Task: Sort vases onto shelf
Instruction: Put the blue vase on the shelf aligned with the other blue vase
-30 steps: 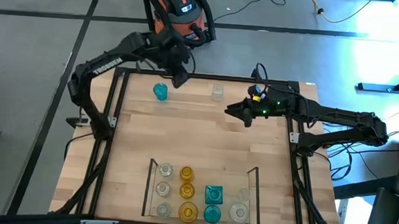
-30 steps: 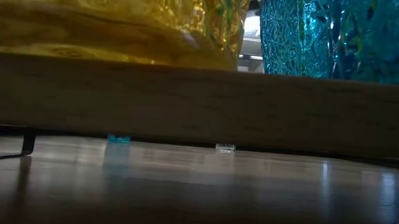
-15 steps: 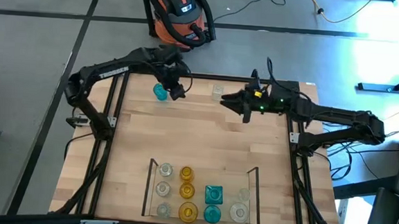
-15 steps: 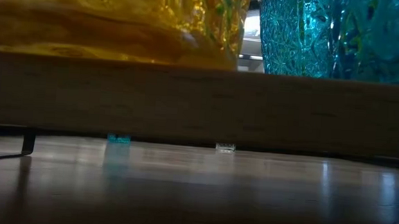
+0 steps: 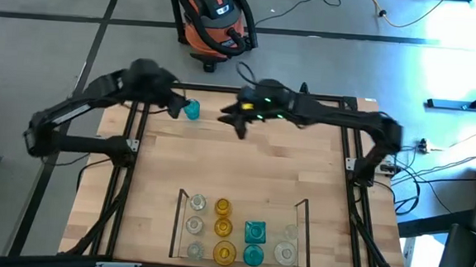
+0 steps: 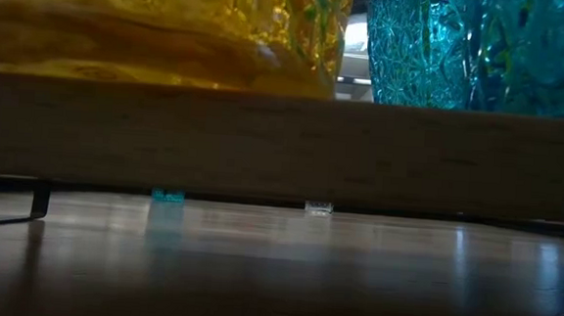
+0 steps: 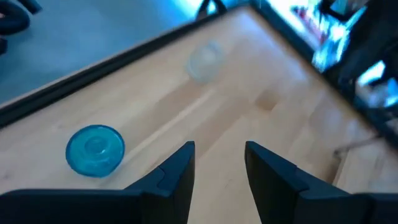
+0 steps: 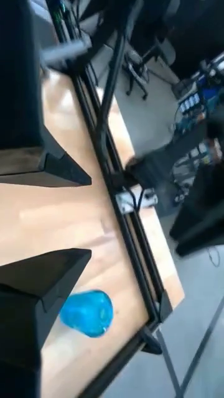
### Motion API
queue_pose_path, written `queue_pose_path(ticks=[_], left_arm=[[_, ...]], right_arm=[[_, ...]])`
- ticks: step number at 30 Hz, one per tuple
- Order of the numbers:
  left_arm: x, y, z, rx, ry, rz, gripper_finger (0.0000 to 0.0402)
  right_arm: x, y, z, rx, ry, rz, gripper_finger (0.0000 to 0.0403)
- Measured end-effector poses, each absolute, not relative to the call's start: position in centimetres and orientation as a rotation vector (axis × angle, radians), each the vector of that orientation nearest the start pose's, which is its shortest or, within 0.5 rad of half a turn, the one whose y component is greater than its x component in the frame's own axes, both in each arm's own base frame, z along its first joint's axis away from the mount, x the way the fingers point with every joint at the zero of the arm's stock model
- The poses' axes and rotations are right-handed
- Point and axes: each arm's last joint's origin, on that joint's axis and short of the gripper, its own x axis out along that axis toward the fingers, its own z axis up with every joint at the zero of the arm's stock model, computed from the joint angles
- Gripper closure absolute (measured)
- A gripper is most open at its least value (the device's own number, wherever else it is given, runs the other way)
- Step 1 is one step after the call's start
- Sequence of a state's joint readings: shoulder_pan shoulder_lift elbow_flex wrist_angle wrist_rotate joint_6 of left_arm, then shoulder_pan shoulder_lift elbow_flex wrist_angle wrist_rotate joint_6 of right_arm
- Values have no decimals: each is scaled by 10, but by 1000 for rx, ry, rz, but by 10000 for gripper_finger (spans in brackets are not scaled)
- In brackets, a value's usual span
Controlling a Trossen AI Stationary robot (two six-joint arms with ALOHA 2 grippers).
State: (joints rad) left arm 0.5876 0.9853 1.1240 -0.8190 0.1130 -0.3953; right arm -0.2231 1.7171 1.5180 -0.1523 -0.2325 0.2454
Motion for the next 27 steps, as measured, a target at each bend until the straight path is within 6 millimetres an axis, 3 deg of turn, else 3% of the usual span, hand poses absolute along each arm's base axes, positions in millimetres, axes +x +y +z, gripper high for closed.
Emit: queue_pose_path(ticks=[7,12,20,27], left_arm=[[132,76,341,-729,231,649,269],[127,74,317,-751,212,785,269],[111,94,259,-800,396,1230,269],[98,136,194,-1091,433,1231,269]], right_arm=[[463,-117,331,236,323,-67,268],[499,-129,305,216,368,-64,268],[500,-123,276,285,573,-163,268],[500,-116,273,318,610,-205,268]])
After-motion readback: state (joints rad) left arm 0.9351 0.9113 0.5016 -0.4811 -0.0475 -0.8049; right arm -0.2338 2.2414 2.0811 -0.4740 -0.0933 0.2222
